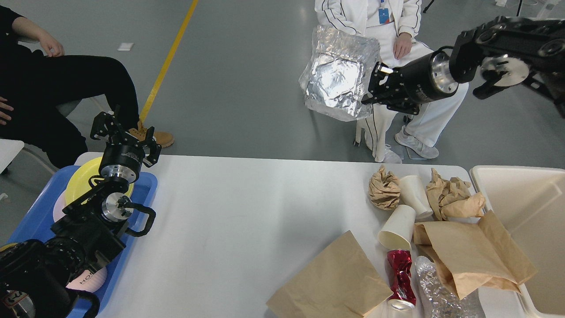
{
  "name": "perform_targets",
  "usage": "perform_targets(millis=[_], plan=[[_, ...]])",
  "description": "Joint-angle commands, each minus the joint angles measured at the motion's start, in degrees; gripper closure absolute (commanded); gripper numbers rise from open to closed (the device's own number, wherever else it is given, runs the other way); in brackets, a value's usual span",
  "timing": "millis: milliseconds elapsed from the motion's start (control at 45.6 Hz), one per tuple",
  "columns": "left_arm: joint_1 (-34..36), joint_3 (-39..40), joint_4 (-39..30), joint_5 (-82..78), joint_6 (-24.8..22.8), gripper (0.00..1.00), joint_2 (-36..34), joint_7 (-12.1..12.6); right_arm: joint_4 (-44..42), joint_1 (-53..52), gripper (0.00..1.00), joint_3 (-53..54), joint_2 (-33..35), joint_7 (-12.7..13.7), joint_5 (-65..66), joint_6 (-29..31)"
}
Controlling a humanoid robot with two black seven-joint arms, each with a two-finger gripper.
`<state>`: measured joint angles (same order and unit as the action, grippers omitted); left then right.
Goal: Tidy desktop
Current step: 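Lift the foil container and drop it into the white bin, then bring the right gripper back over the brown paper bag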
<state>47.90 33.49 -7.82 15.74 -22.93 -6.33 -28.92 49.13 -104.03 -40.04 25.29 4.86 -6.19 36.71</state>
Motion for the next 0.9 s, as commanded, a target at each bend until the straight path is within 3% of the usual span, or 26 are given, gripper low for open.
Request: perform_targets(millis=[0, 132, 241, 526, 790, 811, 833, 855, 877], plan=[[0.00, 0.00, 0.00, 0.00, -0.01, 0.04, 0.00, 0.00, -0.61, -0.39, 1.00, -0.65, 3.54, 0.15, 0.38, 1.61], [0.00, 0.00, 0.00, 0.00, -0.01, 0.04, 0.00, 0.00, -2.54, 5.22, 1.00, -3.55, 7.31, 0.32, 0.65, -1.29], [0.00, 0.00, 0.00, 0.00, -0.01, 0.04, 0.00, 0.00, -4.12, 12.43, 1.00, -6.45, 12.14, 0.41, -0.05, -7.35], [0.00, 0.00, 0.00, 0.00, -0.01, 0.04, 0.00, 0.00, -6.14, 33.96, 1.00, -3.39, 21.73, 0.23, -0.14, -30.11], [0.00, 0.00, 0.00, 0.00, -0.10, 0.04, 0.00, 0.00, -18.26, 52.86, 1.00, 3.74, 21.21, 0.23, -5.33, -32.58], [0.00, 0.00, 0.00, 0.00, -0.01, 0.04, 0.00, 0.00, -19.49, 53.83, 0.96, 3.91, 20.86, 0.23, -5.24, -32.58], [0.00, 0.00, -0.09, 0.00, -0.01, 0.04, 0.00, 0.00, -20.64, 54.54, 0.76, 3.91, 20.51, 0.15, -5.24, -32.58], [0.00, 0.00, 0.00, 0.00, -0.01, 0.04, 0.00, 0.00, -21.69, 55.15, 0.47, 3.91, 20.16, 0.15, -5.15, -32.58], [0.00, 0.00, 0.00, 0.00, -0.01, 0.04, 0.00, 0.00, -24.05, 55.77, 0.00, 3.91, 19.63, -0.12, -5.24, -32.50]])
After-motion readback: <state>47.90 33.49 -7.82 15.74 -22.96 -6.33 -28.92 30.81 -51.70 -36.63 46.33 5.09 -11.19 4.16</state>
